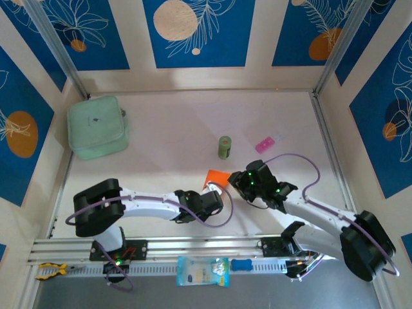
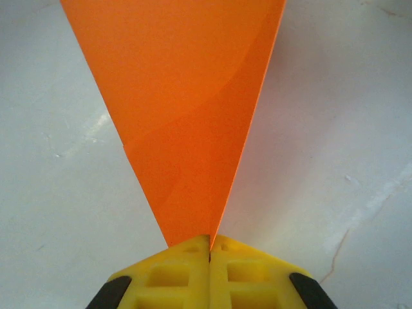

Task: Fold a paper plane with a square sheet of paper (pick it up from the middle)
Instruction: Perform the fifth fold on the wing at the bottom-center of the table.

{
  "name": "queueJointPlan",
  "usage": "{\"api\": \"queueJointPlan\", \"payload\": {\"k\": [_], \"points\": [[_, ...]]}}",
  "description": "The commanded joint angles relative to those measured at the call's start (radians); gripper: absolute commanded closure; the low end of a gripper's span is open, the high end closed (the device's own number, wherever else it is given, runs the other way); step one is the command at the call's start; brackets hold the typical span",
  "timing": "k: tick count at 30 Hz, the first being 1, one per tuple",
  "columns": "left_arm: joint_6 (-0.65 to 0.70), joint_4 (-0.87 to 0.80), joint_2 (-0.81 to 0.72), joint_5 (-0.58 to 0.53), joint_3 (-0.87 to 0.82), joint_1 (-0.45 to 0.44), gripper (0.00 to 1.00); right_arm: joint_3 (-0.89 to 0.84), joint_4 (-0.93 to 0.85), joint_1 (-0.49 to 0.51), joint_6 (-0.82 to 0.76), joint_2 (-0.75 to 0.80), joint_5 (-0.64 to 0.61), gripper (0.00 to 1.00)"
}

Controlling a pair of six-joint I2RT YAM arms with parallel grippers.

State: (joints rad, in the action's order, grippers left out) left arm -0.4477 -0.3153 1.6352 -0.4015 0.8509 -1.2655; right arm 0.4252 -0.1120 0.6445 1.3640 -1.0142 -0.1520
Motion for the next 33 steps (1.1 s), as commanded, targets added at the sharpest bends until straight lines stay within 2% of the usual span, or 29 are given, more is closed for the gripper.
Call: {"api": "queueJointPlan", "payload": {"k": [1, 6, 13, 17, 21, 27, 33], "points": [[-0.022, 0.02, 0.026, 0.032, -0.01, -0.003, 0.94, -0.024, -0.104, -0.011, -0.056, 0.062, -0.054, 0.55], [-0.042, 0.044, 0.029, 0.053, -0.023, 0.003, 0.94, -0.051, -0.117, -0.017, -0.081, 0.124, -0.058, 0.55], [-0.055, 0.079, 0.012, 0.04, -0.057, 0.009, 0.95, -0.075, -0.092, -0.013, -0.097, 0.131, -0.047, 0.55], [-0.048, 0.2, -0.065, 0.047, -0.15, 0.016, 0.96, -0.082, -0.061, 0.002, -0.14, 0.131, -0.047, 0.55], [-0.029, 0.382, -0.165, 0.157, -0.289, 0.056, 0.97, -0.093, 0.0, 0.042, -0.225, 0.131, -0.058, 0.55], [-0.036, 0.513, -0.223, 0.372, -0.39, 0.155, 0.97, -0.106, 0.065, 0.078, -0.29, 0.121, -0.063, 0.57], [-0.063, 0.582, -0.22, 0.488, -0.445, 0.226, 0.98, -0.112, 0.159, 0.087, -0.362, 0.096, 0.015, 0.62]]}}
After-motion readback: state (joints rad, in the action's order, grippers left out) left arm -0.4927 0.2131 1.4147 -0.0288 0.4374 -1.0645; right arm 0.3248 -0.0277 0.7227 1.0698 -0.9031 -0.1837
